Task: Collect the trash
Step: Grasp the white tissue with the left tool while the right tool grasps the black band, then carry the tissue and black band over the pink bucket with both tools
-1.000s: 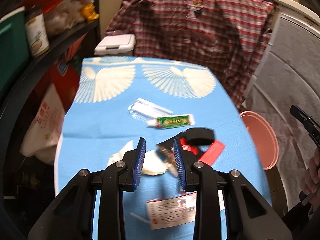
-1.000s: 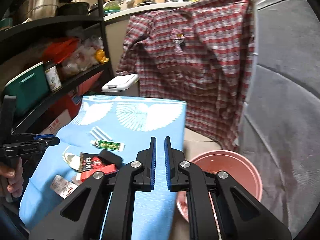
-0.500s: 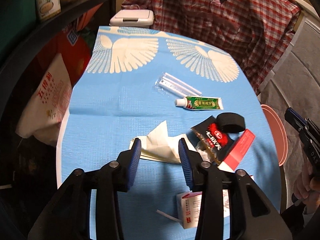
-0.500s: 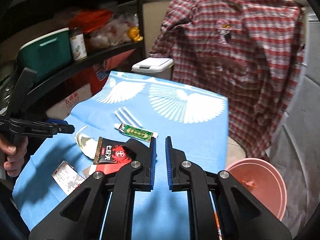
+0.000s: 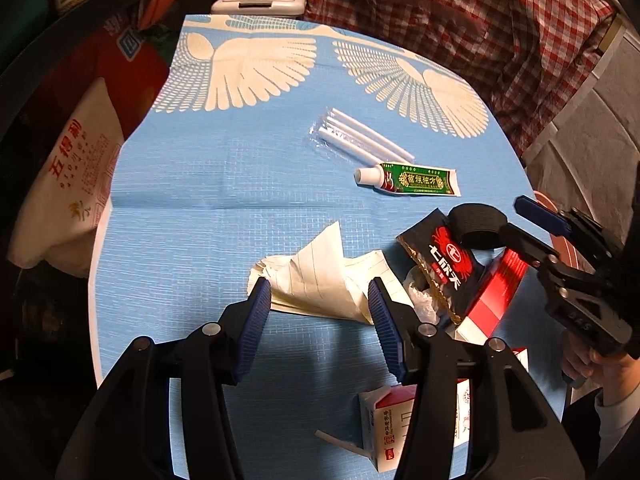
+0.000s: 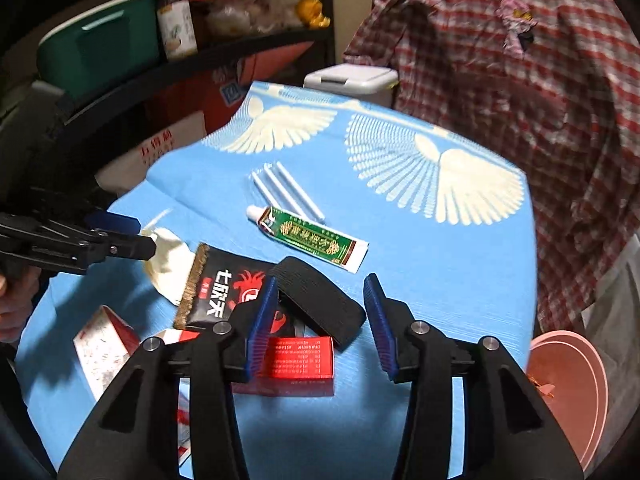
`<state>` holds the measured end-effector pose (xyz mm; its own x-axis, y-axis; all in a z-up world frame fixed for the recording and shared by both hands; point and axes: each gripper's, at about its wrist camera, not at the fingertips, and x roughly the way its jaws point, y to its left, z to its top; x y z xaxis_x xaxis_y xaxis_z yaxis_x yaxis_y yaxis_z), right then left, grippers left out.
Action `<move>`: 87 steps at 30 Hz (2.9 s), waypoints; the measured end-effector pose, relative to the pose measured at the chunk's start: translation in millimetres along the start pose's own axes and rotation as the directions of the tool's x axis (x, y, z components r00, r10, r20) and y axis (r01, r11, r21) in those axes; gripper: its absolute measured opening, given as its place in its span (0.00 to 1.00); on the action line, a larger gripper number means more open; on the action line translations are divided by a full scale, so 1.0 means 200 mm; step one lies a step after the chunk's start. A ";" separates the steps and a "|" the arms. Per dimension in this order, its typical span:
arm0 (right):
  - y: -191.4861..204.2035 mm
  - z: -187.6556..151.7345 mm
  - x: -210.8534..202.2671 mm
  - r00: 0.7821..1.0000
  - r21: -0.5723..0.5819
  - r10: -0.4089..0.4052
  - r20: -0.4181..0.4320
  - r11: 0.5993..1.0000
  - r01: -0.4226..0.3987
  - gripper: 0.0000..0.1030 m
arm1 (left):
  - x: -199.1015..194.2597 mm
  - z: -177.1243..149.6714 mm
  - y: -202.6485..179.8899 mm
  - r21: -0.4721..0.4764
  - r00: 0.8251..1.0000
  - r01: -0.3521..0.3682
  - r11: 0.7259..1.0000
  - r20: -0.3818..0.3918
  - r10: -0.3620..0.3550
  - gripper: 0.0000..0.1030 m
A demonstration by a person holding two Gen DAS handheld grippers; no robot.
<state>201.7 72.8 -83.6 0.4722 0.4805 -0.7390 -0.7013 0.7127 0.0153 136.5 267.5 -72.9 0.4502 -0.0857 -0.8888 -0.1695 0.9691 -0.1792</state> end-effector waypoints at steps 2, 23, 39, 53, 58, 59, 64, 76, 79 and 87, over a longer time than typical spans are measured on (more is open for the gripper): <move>0.00 0.00 0.04 1.000 -0.008 0.001 -0.017 1.000 -0.001 0.44 | 0.01 0.00 -0.01 0.008 1.000 -0.003 1.000 -0.006 0.003 0.49; -0.02 0.03 -0.07 0.999 -0.003 -0.045 0.023 0.999 0.045 0.01 | -0.12 0.02 0.01 -0.021 0.995 -0.067 0.998 0.066 0.068 0.00; -0.06 0.03 -0.39 0.989 0.074 -0.080 0.124 0.995 0.071 0.01 | -0.30 -0.01 -0.07 -0.028 0.985 -0.066 0.997 0.160 0.069 0.00; -0.19 -0.06 -0.69 0.974 0.144 -0.140 0.178 0.983 0.115 0.01 | -0.40 -0.03 -0.30 0.032 0.974 -0.060 0.998 0.222 0.052 0.00; -0.25 -0.08 -0.83 0.966 0.171 -0.175 0.189 0.975 0.143 0.01 | -0.43 -0.03 -0.37 0.052 0.971 -0.046 0.998 0.238 0.033 0.00; -0.27 -0.08 -0.85 0.965 0.178 -0.180 0.190 0.973 0.146 0.01 | -0.43 -0.03 -0.38 0.056 0.970 -0.044 0.997 0.241 0.029 0.00; -0.35 -0.12 -0.97 0.959 0.184 -0.219 0.182 0.965 0.185 0.01 | -0.44 -0.03 -0.46 0.072 0.968 -0.028 0.997 0.250 0.009 0.00; -0.56 -0.31 -1.01 0.948 0.294 -0.279 0.154 0.929 0.226 0.01 | -0.46 -0.03 -0.69 0.138 0.965 -0.004 0.990 0.262 -0.032 0.00; -0.60 -0.36 -1.00 0.949 0.315 -0.284 0.136 0.921 0.230 0.01 | -0.45 -0.03 -0.74 0.152 0.965 0.001 0.988 0.260 -0.041 0.00; -0.67 -0.43 -0.99 0.948 0.353 -0.301 0.108 0.903 0.246 0.01 | -0.42 -0.02 -0.91 0.193 0.965 0.023 0.981 0.252 -0.072 0.00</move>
<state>156.7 -161.9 3.7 0.7160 0.2960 -0.6323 -0.3284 0.9420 0.0691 125.8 98.2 33.1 0.6679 -0.0938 -0.7383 0.0128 0.9933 -0.1146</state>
